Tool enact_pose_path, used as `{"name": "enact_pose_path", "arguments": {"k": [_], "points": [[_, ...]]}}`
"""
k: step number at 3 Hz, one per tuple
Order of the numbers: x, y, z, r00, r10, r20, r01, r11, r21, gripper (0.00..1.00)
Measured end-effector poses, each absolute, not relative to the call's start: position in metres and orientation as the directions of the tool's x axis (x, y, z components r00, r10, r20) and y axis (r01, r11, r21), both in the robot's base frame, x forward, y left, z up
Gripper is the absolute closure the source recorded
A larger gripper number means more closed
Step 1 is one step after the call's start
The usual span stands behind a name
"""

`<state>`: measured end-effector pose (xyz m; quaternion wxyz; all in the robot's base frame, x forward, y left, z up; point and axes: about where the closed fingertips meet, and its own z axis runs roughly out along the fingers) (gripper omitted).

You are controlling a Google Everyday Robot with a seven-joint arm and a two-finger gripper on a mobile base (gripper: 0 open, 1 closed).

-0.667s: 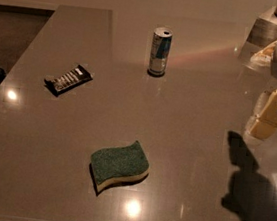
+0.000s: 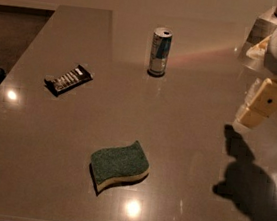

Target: Move redbull can near sponge

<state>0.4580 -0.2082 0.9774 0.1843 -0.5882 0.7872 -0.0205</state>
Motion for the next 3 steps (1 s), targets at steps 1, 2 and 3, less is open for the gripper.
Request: {"name": "enact_pose_path", "arguments": {"k": [1,2,3], "points": [[0.494,-0.191,0.974,-0.284,-0.888,-0.361,-0.901,0.376,-0.216,0.0],[0.526,-0.17,0.978,-0.31,-0.843,-0.44,-0.886,0.424,-0.188,0.0],[0.562,-0.146,0.981,-0.328,-0.789,-0.519,-0.866,0.47,-0.168,0.0]]}}
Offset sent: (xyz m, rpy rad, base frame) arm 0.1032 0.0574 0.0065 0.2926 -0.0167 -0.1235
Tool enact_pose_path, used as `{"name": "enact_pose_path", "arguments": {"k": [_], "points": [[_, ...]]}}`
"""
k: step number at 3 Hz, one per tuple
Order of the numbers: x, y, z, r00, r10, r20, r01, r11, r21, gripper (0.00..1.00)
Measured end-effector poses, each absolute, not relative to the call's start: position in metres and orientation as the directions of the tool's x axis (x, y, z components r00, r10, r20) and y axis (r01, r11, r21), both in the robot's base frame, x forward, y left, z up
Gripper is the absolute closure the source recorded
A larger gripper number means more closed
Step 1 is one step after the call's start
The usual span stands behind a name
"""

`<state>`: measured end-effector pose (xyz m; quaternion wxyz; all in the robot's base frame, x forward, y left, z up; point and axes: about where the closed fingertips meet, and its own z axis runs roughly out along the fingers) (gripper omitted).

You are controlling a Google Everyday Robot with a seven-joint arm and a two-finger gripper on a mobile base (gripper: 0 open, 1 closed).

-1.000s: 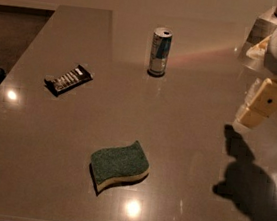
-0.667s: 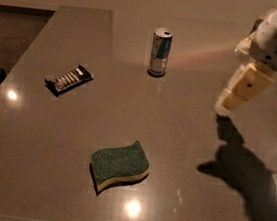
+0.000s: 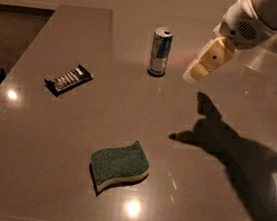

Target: Move redbull can near sponge

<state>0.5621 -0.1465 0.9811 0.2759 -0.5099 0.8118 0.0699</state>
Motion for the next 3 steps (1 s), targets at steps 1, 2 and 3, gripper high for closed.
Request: {"name": "enact_pose_path", "arguments": {"k": [1,2,3], "points": [[0.61,-0.128,0.975,-0.369,-0.708,-0.603,-0.816,0.557,-0.155,0.0],[0.642,-0.12,0.968,-0.393,-0.647,-0.653,-0.774,0.616,-0.145,0.0],[0.673,-0.104,0.959,-0.409,-0.601,-0.687,-0.748,0.652,-0.125,0.0]]}}
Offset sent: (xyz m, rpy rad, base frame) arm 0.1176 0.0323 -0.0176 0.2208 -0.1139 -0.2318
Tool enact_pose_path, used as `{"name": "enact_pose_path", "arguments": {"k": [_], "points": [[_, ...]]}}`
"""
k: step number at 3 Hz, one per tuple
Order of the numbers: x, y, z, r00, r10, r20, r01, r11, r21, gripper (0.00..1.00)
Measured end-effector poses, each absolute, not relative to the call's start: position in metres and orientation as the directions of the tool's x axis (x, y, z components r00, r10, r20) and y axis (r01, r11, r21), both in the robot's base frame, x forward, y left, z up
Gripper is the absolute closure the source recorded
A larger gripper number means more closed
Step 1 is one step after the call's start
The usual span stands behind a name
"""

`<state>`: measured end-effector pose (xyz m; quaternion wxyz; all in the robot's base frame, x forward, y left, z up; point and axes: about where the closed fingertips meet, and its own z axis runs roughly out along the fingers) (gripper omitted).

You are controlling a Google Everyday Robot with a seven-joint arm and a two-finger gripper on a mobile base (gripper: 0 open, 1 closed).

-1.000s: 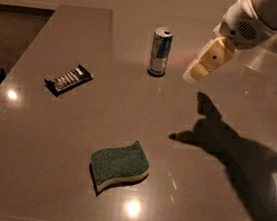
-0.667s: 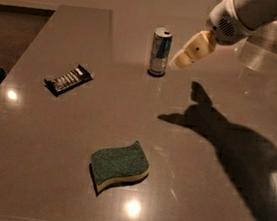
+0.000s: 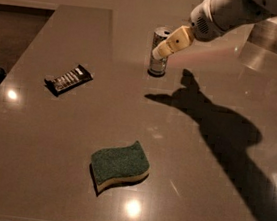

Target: Move redbull can near sponge

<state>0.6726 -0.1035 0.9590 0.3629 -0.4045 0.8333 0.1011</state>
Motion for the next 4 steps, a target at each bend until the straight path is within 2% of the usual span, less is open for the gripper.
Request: {"name": "enact_pose_path", "arguments": {"k": [2,3,4], "points": [[0.71,-0.079,0.946,-0.423,-0.558,-0.714,-0.735,0.672,-0.091,0.0],[0.718,-0.076,0.941,-0.432,-0.551,-0.714,-0.734,0.674,-0.076,0.15],[0.718,-0.077,0.94,-0.428,-0.547,-0.719,-0.74,0.669,-0.068,0.39]]}}
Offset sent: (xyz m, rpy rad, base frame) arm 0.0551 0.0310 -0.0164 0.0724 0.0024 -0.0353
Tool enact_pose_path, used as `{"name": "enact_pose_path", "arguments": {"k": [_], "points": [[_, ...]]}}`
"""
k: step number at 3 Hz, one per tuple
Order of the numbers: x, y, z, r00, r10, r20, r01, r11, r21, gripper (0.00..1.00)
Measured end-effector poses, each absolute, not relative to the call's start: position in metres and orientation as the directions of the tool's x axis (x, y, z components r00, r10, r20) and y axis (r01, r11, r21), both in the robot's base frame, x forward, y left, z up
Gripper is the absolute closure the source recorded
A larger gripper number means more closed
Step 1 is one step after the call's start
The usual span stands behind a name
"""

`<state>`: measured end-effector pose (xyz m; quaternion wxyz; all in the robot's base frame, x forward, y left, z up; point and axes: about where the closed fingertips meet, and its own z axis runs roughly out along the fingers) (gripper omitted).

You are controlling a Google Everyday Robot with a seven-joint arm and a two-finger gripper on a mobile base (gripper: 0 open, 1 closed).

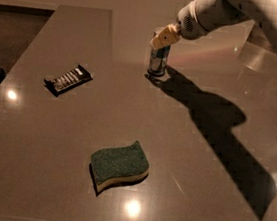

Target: Move redbull can near sponge

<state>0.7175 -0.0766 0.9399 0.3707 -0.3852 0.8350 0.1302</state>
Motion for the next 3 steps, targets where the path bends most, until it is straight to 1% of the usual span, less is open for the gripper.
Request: {"name": "enact_pose_path", "arguments": {"k": [1,2,3], "points": [[0.695,-0.071,0.953,-0.375,-0.54,-0.754,-0.776,0.628,-0.064,0.7],[0.656,-0.062,0.973,-0.296,-0.542,-0.786,-0.824,0.561,-0.077,0.99],[0.616,-0.057,0.988,-0.234,-0.554,-0.799,-0.856,0.507,-0.101,1.0]]}}
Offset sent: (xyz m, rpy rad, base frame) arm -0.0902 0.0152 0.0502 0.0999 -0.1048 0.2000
